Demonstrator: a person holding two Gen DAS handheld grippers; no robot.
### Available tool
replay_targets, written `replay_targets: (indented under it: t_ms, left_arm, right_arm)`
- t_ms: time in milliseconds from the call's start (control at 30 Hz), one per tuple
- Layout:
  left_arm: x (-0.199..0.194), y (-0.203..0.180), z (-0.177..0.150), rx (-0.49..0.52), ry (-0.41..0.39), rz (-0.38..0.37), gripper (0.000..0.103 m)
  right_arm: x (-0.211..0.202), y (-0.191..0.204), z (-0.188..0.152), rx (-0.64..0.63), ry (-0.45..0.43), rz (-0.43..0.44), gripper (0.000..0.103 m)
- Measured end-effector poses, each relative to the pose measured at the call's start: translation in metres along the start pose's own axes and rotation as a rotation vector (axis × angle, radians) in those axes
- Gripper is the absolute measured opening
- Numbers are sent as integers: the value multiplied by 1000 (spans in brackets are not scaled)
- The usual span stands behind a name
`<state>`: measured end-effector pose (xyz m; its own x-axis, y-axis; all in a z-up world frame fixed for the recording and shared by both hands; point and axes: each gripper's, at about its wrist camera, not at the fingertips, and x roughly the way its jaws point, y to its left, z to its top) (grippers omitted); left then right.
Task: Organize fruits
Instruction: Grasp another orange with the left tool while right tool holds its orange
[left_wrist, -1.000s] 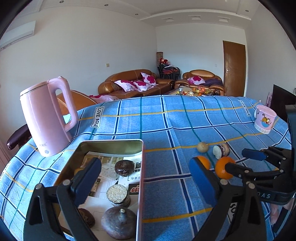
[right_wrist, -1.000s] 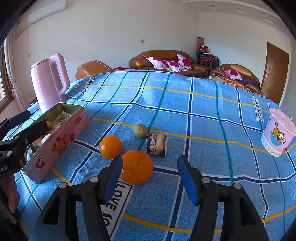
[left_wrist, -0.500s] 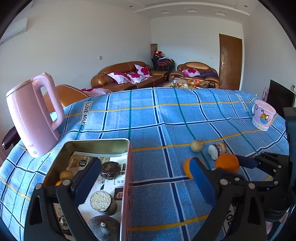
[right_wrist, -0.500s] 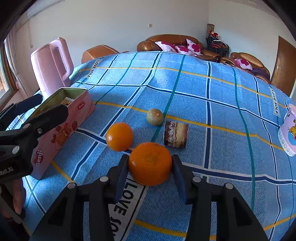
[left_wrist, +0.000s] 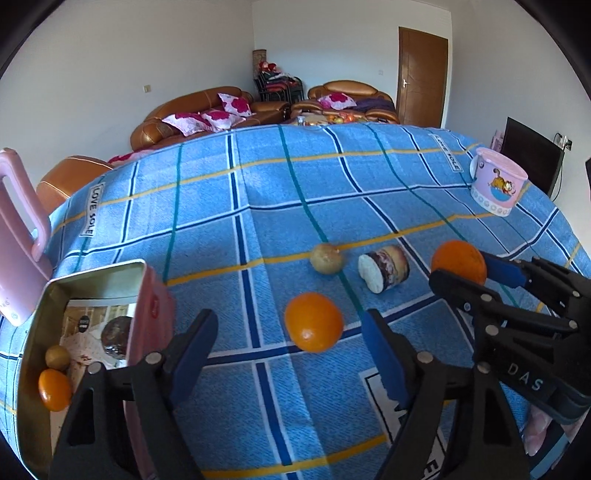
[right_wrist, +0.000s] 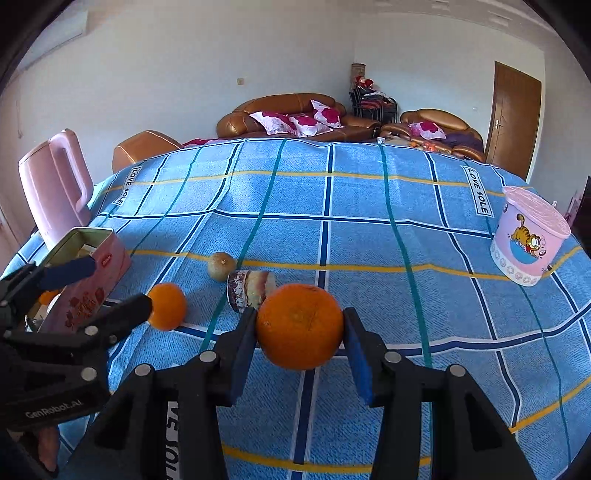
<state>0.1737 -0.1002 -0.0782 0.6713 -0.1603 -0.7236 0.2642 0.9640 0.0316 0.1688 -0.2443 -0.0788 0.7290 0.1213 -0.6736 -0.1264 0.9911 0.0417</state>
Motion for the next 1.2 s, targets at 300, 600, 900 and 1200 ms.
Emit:
replay_targets:
  t_ms: [300,600,900,1200]
  left_arm:
    - [27,-4,0,-15,80,-73,38]
    - [12,1,-3,-40,14,-80,37]
    - [1,2,-1,-37,-48,-60,37]
    - [-6,5,-2,-48,-85,-54,37]
  right_arm:
    - [5,-4,0,20,24,32,48]
    - [4,4,-1,-16,15,49,48]
    - [3,11,0,-58,14,70,48]
    - [-4,13,-2,-69,-21,96,48]
